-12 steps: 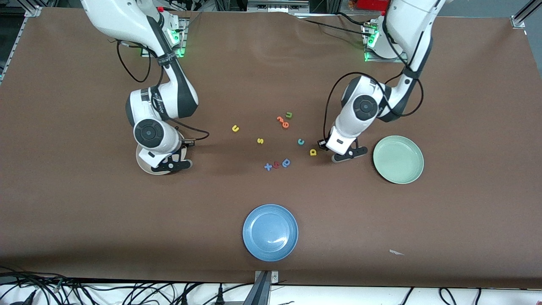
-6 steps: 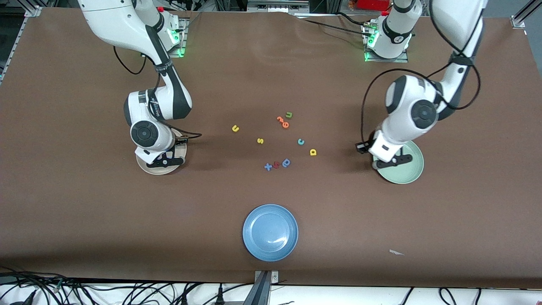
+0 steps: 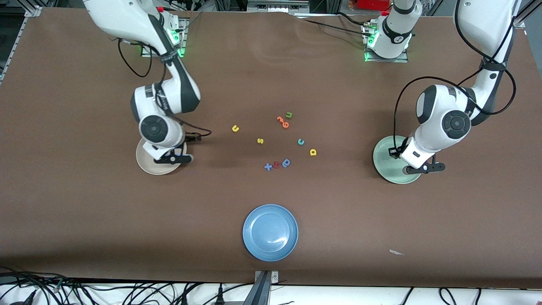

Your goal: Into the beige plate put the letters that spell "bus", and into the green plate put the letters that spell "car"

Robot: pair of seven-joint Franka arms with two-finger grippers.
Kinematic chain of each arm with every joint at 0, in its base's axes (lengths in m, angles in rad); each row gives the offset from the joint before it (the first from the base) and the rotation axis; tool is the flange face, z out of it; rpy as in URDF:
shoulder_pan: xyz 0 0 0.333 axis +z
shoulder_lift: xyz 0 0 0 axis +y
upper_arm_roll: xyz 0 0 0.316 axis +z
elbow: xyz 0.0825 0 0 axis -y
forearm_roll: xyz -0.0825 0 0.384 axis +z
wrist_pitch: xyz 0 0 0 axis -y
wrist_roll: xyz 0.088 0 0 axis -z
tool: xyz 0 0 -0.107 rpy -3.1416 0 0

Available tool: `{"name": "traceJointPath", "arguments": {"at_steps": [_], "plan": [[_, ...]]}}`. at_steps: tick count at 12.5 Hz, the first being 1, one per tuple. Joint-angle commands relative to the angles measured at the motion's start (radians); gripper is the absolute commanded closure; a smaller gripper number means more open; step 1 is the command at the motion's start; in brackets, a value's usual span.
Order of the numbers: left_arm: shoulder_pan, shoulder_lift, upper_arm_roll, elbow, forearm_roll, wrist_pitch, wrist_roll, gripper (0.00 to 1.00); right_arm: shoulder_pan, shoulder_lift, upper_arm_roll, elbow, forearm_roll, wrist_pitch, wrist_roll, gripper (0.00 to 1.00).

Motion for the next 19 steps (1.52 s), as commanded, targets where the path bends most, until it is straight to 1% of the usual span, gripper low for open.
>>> {"name": "traceJointPath", "arguments": {"at_steps": [1, 2, 3, 4, 6, 7, 8, 9, 10, 11, 12, 13, 15, 16, 17, 18, 19], "plan": [[0.012, 0.019, -0.014, 0.023, 0.014, 0.001, 0.014, 0.57, 0.004, -0.025, 0.109, -0.008, 0.01, 0.01, 0.286, 0.08], [0.012, 0.019, -0.014, 0.033, 0.014, 0.001, 0.009, 0.22, 0.005, -0.023, 0.131, -0.012, 0.01, 0.042, 0.395, 0.1], [0.009, 0.019, -0.015, 0.043, 0.014, 0.001, -0.002, 0.0, 0.005, -0.022, 0.148, -0.017, 0.01, 0.065, 0.472, 0.12], [0.007, 0.015, -0.018, 0.052, 0.011, -0.001, -0.011, 0.0, 0.005, -0.017, 0.164, -0.019, 0.01, 0.088, 0.557, 0.19], [-0.005, 0.015, -0.032, 0.067, -0.032, -0.002, -0.052, 0.0, 0.007, -0.011, 0.204, -0.037, 0.01, 0.152, 0.699, 0.2], [-0.005, 0.015, -0.067, 0.078, -0.061, -0.004, -0.099, 0.0, 0.008, -0.007, 0.211, -0.057, 0.01, 0.198, 0.749, 0.22], [-0.007, 0.015, -0.095, 0.086, -0.074, -0.004, -0.173, 0.0, 0.008, -0.002, 0.22, -0.083, 0.01, 0.244, 0.778, 0.23], [-0.007, 0.018, -0.133, 0.092, -0.075, -0.004, -0.251, 0.0, 0.008, 0.001, 0.223, -0.101, 0.01, 0.279, 0.797, 0.23], [-0.01, 0.019, -0.168, 0.099, -0.074, -0.001, -0.331, 0.0, 0.008, 0.01, 0.24, -0.112, 0.01, 0.309, 0.816, 0.23], [-0.02, 0.035, -0.197, 0.121, -0.074, -0.001, -0.401, 0.0, 0.008, 0.024, 0.244, -0.114, 0.01, 0.329, 0.839, 0.24], [-0.052, 0.058, -0.205, 0.145, -0.071, -0.001, -0.469, 0.0, 0.016, 0.032, 0.249, -0.114, 0.01, 0.344, 0.856, 0.28], [-0.101, 0.087, -0.204, 0.17, -0.065, 0.001, -0.536, 0.0, 0.021, 0.039, 0.249, -0.114, 0.01, 0.35, 0.86, 0.29], [-0.166, 0.174, -0.202, 0.252, -0.063, 0.004, -0.655, 0.0, 0.022, 0.053, 0.25, -0.118, 0.01, 0.376, 0.876, 0.3], [-0.192, 0.217, -0.201, 0.295, -0.063, 0.004, -0.695, 0.0, 0.034, 0.056, 0.25, -0.12, 0.01, 0.387, 0.889, 0.34], [-0.214, 0.251, -0.199, 0.322, -0.061, 0.004, -0.718, 0.0, 0.039, 0.058, 0.249, -0.12, 0.01, 0.387, 0.889, 0.36], [-0.235, 0.278, -0.196, 0.325, -0.061, 0.012, -0.727, 0.0, 0.039, 0.056, 0.249, -0.12, 0.01, 0.387, 0.889, 0.36], [-0.247, 0.298, -0.192, 0.323, -0.057, 0.054, -0.738, 0.0, 0.039, 0.058, 0.25, -0.12, 0.01, 0.39, 0.889, 0.39]]}}
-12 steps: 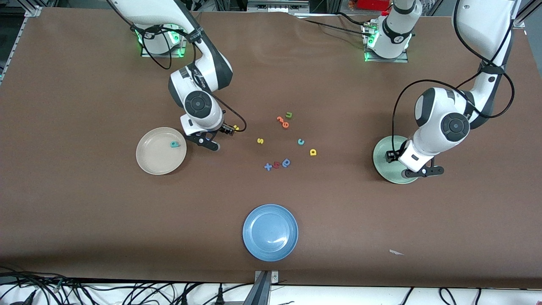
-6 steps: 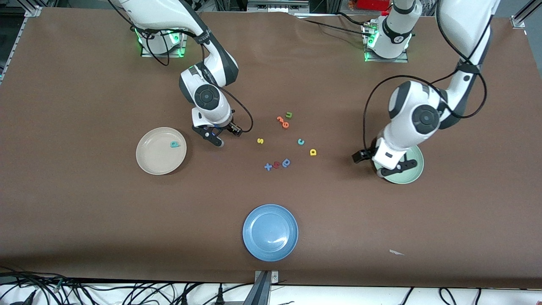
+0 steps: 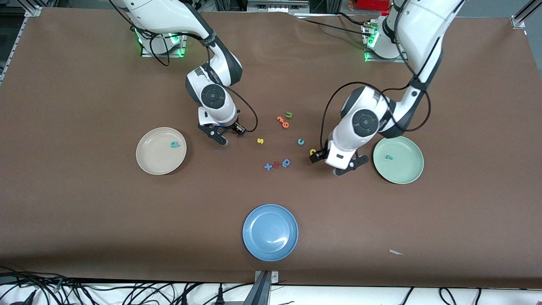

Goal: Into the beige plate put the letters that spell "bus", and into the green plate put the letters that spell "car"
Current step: 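Reach the yellow u with the right gripper while the left gripper reaches yellow a, then grasp the yellow u with the right gripper while the left gripper grasps yellow a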

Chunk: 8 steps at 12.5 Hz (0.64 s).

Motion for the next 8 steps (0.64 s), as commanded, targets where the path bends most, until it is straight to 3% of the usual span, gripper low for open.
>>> {"name": "traceJointPath", "arguments": {"at_steps": [1, 5, 6, 8], "plan": [[-0.025, 0.08, 0.015, 0.043, 0.03, 0.061, -0.045, 0.0, 0.006, -0.003, 0.003, -0.014, 0.009, 0.025, 0.018, 0.47], [-0.054, 0.103, 0.012, 0.041, 0.167, 0.063, -0.166, 0.04, 0.007, 0.002, 0.004, -0.014, 0.009, 0.025, 0.017, 0.81], [-0.06, 0.103, 0.011, 0.04, 0.167, 0.062, -0.166, 0.05, 0.007, 0.002, 0.004, -0.012, 0.009, 0.022, 0.017, 0.87], [-0.065, 0.099, 0.011, 0.035, 0.167, 0.051, -0.166, 0.08, 0.007, -0.014, 0.001, -0.008, 0.008, 0.005, -0.005, 0.87]]}}
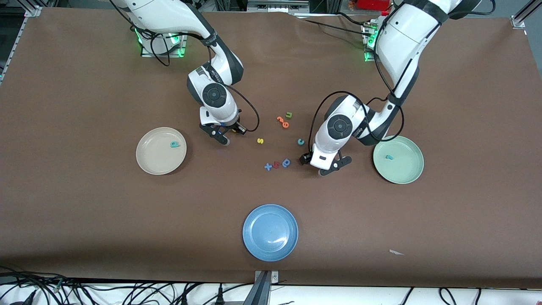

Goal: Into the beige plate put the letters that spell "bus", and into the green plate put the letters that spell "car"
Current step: 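Grasp the yellow u with the right gripper while the left gripper grasps yellow a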

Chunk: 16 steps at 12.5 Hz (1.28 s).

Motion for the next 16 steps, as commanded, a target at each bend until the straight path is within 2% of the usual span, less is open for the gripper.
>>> {"name": "traceJointPath", "arguments": {"at_steps": [1, 3, 5, 6, 7, 9, 11, 14, 16], "plan": [[-0.017, 0.001, 0.008, 0.015, 0.034, -0.019, -0.027, 0.13, 0.003, -0.039, -0.003, -0.005, 0.001, -0.048, -0.023, 0.87], [-0.024, 0.003, 0.008, 0.014, 0.036, -0.021, -0.026, 0.32, -0.001, -0.091, -0.038, 0.015, 0.0, -0.159, -0.123, 0.87], [-0.026, 0.003, 0.008, 0.011, 0.036, -0.028, -0.024, 0.53, -0.001, -0.137, -0.099, 0.032, 0.001, -0.278, -0.267, 0.87], [-0.026, 0.003, 0.008, 0.011, 0.036, -0.041, -0.024, 0.6, -0.001, -0.152, -0.148, 0.035, 0.001, -0.313, -0.358, 0.87], [-0.026, 0.003, 0.008, 0.011, 0.036, -0.044, -0.024, 0.64, -0.003, -0.158, -0.199, 0.034, 0.006, -0.335, -0.468, 0.87], [-0.03, 0.003, 0.01, 0.011, 0.036, -0.056, -0.024, 0.67, -0.006, -0.157, -0.294, 0.023, 0.009, -0.35, -0.663, 0.87], [-0.037, 0.003, 0.011, 0.011, 0.036, -0.07, -0.023, 0.73, -0.017, -0.14, -0.358, 0.008, 0.009, -0.347, -0.824, 0.86], [-0.024, -0.003, 0.01, 0.012, 0.036, -0.071, -0.017, 1.0, -0.081, -0.099, -0.368, 0.006, 0.009, -0.332, -0.95, 0.85], [-0.003, -0.026, 0.011, 0.017, 0.036, -0.082, -0.014, 1.0, -0.12, -0.086, -0.366, 0.006, 0.009, -0.33, -1.006, 0.81]]}}
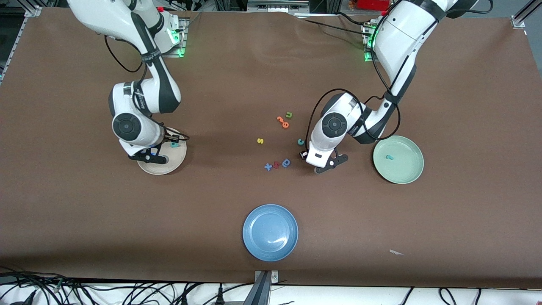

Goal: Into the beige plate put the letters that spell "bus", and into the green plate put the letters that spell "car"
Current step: 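Grasp the yellow u with the right gripper while the left gripper grasps yellow a, then release the u on the cream plate while the left gripper releases a on green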

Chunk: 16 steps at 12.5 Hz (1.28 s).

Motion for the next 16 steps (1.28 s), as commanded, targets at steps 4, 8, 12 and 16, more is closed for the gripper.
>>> {"name": "traceJointPath", "arguments": {"at_steps": [4, 8, 12, 16], "plan": [[0.122, -0.123, 0.004, 0.009, 0.032, -0.221, 0.162, 1.0, -0.034, 0.01, 0.012, 0.002, 0.012, -0.014, -0.052, 0.0], [0.262, -0.173, 0.003, 0.006, 0.023, -0.336, 0.381, 1.0, -0.029, -0.047, 0.173, 0.058, 0.01, -0.073, 0.201, 0.0], [0.375, -0.161, 0.004, -0.023, 0.034, -0.379, 0.631, 1.0, -0.003, 0.014, 0.315, 0.194, 0.01, -0.056, 0.708, 0.03], [0.443, -0.139, 0.003, -0.045, 0.034, -0.37, 0.751, 1.0, 0.118, 0.132, 0.316, 0.308, 0.018, 0.045, 0.931, 0.07]]}}
